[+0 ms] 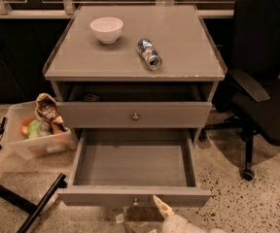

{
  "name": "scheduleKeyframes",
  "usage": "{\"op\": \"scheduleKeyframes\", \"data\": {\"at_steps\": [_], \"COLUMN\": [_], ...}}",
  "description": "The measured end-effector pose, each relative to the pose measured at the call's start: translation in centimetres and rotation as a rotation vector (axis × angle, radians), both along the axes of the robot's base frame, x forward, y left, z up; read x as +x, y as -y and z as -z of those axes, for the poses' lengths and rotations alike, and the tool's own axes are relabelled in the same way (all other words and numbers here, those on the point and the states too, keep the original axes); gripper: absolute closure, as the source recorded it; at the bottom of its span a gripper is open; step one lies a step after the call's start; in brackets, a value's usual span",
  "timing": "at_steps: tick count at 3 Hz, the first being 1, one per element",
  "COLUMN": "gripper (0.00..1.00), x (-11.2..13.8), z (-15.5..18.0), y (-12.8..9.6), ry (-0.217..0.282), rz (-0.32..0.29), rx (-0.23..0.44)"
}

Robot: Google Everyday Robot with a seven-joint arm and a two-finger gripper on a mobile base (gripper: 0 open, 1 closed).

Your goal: Close middle drawer

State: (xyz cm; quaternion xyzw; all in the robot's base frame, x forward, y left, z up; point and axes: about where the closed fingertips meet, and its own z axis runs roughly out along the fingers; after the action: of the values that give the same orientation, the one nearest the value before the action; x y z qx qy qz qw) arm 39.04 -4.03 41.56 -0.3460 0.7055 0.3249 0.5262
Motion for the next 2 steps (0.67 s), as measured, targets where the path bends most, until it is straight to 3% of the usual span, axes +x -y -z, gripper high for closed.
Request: {"op": "scheduleKeyframes", "data": {"at_steps": [1, 2], "gripper": [0.19, 0.42], "x": [0.3, 4.6], "z": [0.2, 0.7], "y": [0.1, 1.0], "ry": [0.009, 0.083], "rz": [0.007, 0.059], "rx": [-0.002, -0.036]}}
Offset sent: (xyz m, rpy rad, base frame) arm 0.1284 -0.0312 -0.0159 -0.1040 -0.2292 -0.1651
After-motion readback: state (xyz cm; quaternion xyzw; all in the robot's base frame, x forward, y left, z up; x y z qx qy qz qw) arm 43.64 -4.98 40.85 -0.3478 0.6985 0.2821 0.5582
